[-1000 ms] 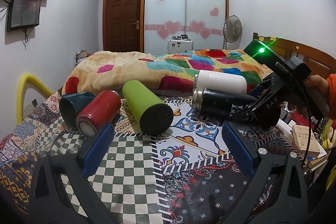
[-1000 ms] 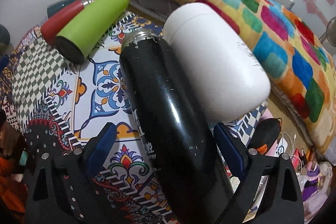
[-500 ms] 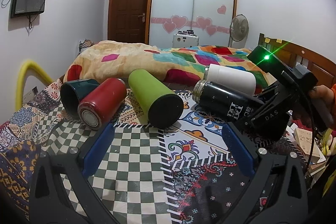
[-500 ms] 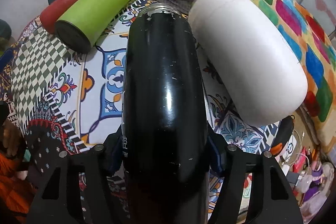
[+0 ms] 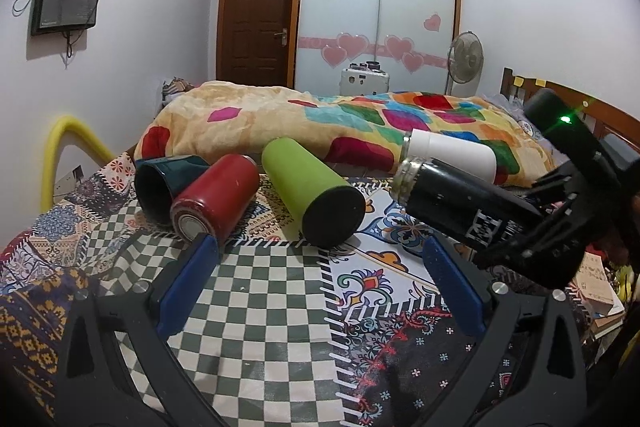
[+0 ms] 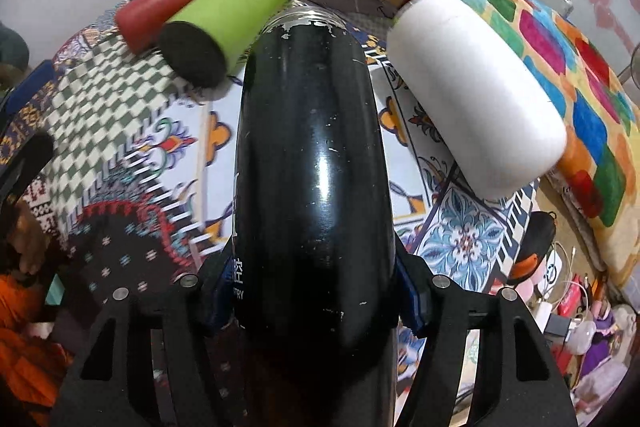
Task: Flip cup upright
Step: 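Lift the black thermos with the right gripper toward the left gripper, then grasp the thermos body with the left gripper while the right gripper holds it, then rotate the thermos upright with the left gripper, open end up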
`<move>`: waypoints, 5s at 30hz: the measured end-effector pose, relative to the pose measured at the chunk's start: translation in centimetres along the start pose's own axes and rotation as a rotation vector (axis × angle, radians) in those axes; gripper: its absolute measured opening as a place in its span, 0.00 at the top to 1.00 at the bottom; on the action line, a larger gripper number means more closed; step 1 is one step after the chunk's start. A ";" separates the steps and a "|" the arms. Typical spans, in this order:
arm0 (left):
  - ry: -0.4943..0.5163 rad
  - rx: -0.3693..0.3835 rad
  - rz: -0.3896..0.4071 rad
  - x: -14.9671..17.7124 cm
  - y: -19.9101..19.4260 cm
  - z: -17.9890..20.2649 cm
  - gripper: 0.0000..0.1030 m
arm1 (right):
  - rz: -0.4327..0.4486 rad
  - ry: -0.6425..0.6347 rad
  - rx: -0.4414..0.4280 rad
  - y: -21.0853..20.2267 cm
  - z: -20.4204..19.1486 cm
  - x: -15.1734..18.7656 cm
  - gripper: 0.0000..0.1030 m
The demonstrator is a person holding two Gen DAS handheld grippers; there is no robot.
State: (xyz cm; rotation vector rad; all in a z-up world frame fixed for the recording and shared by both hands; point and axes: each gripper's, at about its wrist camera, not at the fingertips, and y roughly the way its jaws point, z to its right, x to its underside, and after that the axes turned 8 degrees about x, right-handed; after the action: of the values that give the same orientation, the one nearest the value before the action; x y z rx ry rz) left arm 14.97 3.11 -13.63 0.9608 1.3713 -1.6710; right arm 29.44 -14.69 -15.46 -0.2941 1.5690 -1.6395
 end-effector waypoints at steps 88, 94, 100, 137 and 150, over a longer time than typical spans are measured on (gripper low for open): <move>-0.278 0.050 -0.625 -1.7 9.1 2.0 0.00 | 0.700 0.409 -0.028 -8.0 0.0 11.8 0.17; -0.140 0.067 -0.651 -1.7 7.1 2.8 0.20 | 0.699 0.414 -0.045 -7.7 0.5 11.9 0.17; -0.017 0.080 -0.701 -1.6 6.3 3.0 0.24 | 0.718 0.414 -0.046 -8.1 0.0 11.9 0.17; 0.214 0.181 -0.357 -9.9 0.7 6.1 0.38 | 0.766 0.386 0.035 -11.3 -1.9 10.2 0.17; 0.256 0.222 -0.485 -8.5 3.2 7.0 0.38 | 0.754 0.411 0.033 -10.6 -1.3 10.1 0.17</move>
State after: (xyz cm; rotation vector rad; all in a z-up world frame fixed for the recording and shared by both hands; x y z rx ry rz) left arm 20.91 -3.45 -6.35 1.0518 1.7153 -2.1534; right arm 17.99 -21.94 -9.70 0.6272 1.6551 -1.1524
